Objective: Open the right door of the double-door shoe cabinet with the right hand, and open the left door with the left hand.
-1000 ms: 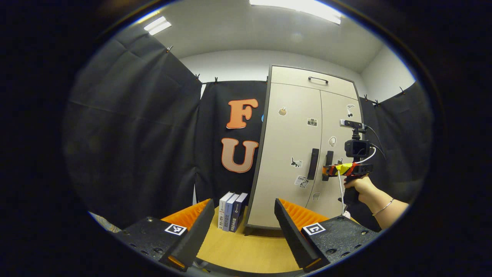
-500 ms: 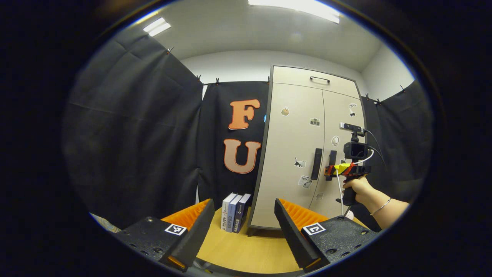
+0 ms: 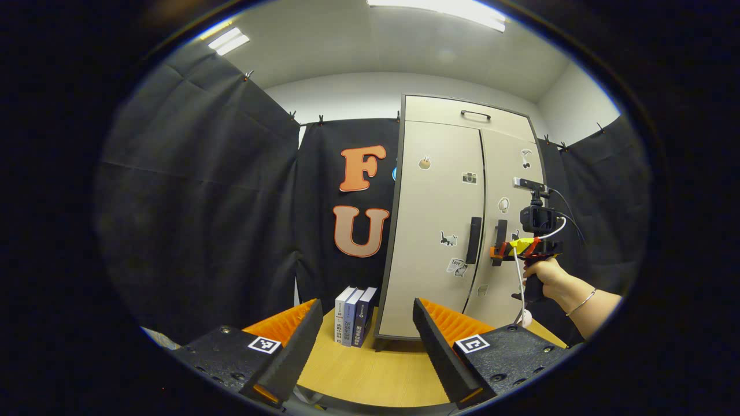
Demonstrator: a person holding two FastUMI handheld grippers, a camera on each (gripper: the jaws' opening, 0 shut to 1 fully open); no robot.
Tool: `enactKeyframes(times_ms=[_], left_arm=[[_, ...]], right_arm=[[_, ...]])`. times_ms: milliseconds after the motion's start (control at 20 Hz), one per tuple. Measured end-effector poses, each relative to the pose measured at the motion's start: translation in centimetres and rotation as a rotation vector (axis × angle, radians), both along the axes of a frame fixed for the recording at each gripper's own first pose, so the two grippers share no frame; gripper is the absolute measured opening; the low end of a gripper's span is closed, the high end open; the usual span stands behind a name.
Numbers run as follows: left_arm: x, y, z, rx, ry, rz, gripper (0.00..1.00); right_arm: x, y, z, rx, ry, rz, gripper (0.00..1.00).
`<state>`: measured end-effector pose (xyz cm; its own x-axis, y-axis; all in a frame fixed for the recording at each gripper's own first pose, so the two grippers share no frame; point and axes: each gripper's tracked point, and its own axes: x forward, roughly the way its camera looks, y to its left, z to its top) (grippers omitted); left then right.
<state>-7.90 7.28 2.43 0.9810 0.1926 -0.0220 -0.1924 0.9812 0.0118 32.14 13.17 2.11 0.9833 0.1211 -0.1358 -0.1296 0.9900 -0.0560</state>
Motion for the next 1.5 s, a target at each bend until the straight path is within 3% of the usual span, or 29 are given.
enactKeyframes(times_ms=[150,200,300,500,950,1500], left_arm=[[0.1,-0.2,-0.1,-0.01,0.003,-0.013,0.94],[0.1,-0.3,0.1,-0.016,0.0,-0.015,0.94],[0.4,-0.5,0.2,-0.025,-0.005,-0.022,0.94],[0.4,-0.8,0.8,-0.013,-0.017,-0.03,0.94],[2.0,-2.1,1.1,-0.024,-0.024,-0.039,0.94],[6.3,-7.2,1.0,-0.052,-0.017,-0.088,0.94]], right_arm=[[-1.4,-0.6,0.3,-0.001,0.005,-0.002,0.25],[-1.3,-0.6,0.2,0.031,0.008,0.003,0.14],[-1.9,-0.8,0.3,0.086,0.03,0.015,0.14],[-2.7,-1.7,0.4,0.001,-0.008,0.003,0.14],[-5.9,-4.3,0.8,0.01,-0.03,0.022,0.14],[-7.9,-6.8,1.0,0.014,-0.046,0.045,0.13]])
